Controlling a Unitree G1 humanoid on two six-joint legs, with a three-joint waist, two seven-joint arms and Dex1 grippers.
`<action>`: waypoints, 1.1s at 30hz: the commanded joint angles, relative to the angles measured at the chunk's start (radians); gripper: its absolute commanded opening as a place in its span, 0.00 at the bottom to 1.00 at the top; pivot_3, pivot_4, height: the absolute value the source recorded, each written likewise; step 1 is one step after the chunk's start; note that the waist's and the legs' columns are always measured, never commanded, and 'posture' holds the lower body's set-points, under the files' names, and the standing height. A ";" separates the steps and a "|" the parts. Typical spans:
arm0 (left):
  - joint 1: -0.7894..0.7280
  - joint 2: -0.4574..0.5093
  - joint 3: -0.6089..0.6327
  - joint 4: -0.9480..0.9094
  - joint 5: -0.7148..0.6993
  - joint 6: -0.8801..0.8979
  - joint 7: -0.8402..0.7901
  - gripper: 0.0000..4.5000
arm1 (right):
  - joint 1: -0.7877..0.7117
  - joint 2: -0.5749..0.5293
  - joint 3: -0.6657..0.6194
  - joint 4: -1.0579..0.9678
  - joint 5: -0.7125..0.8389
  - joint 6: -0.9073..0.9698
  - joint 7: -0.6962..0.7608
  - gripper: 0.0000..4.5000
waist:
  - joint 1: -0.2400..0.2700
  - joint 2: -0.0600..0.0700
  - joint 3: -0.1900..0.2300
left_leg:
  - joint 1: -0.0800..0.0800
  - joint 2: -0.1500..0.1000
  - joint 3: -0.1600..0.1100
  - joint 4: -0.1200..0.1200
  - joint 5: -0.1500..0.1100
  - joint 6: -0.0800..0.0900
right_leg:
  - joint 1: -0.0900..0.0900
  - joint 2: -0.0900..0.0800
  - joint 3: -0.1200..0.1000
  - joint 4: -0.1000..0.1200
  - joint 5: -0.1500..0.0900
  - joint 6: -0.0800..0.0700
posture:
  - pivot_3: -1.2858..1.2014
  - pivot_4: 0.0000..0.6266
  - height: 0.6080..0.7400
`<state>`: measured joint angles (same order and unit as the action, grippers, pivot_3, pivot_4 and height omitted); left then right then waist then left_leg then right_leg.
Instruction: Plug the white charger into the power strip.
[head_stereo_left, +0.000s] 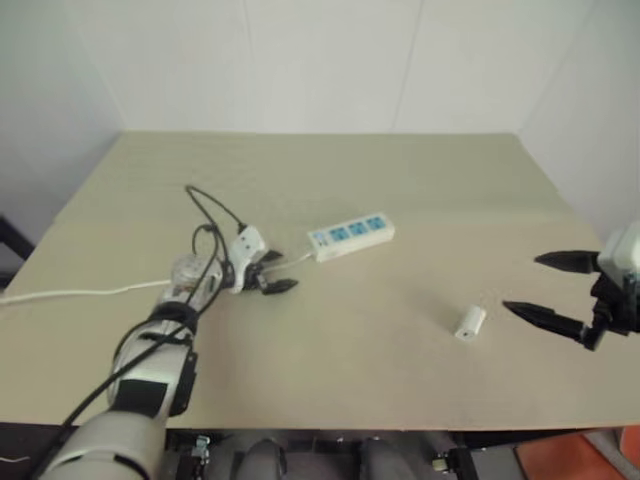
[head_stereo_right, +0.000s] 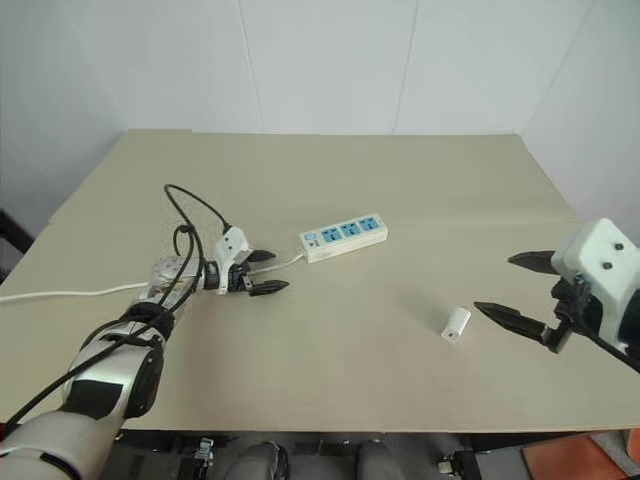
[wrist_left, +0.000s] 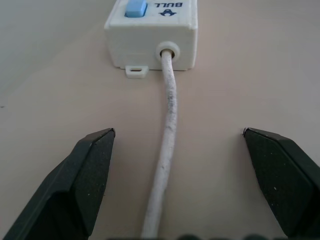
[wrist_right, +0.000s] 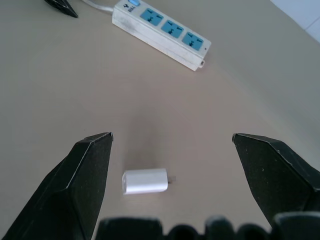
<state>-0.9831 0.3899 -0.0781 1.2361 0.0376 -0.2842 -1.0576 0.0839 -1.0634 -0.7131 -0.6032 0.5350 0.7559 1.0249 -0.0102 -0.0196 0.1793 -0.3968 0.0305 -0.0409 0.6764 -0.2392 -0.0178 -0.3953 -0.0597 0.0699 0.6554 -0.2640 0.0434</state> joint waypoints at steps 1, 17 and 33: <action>-0.004 -0.021 0.010 0.046 0.012 0.045 0.029 0.87 | 0.009 0.013 -0.030 -0.028 0.009 0.018 -0.033 1.00 | -0.001 -0.001 0.000 | 0.002 0.000 0.000 0.000 0.000 0.000 | 0.003 0.000 0.000 0.000 0.000 0.000 | 0.52 0.24 1.00; 0.034 0.001 0.009 0.004 0.040 0.007 0.041 0.00 | 0.037 0.006 0.052 -0.001 -0.055 -0.041 -0.064 1.00 | -0.008 -0.002 -0.004 | 0.008 0.000 0.000 0.000 0.000 0.000 | 0.007 0.000 0.000 0.001 -0.005 0.008 | 0.52 0.24 1.00; 0.764 0.229 0.180 -1.317 -0.296 0.621 0.065 0.00 | 0.001 0.013 0.177 0.090 -0.102 -0.129 -0.056 1.00 | -0.017 -0.002 -0.004 | 0.009 0.002 0.001 -0.007 0.000 0.000 | 0.006 0.000 0.001 -0.003 -0.001 0.002 | 0.52 0.24 1.00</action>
<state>-0.2202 0.6053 0.0681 -0.0180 -0.2242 0.3123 -1.0082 0.1086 -1.0425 -0.5395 -0.5176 0.4363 0.6573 0.9785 -0.0270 -0.0220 0.1753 -0.3872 0.0324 -0.0400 0.6689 -0.2392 -0.0182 -0.3888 -0.0599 0.0711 0.6518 -0.2668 0.0477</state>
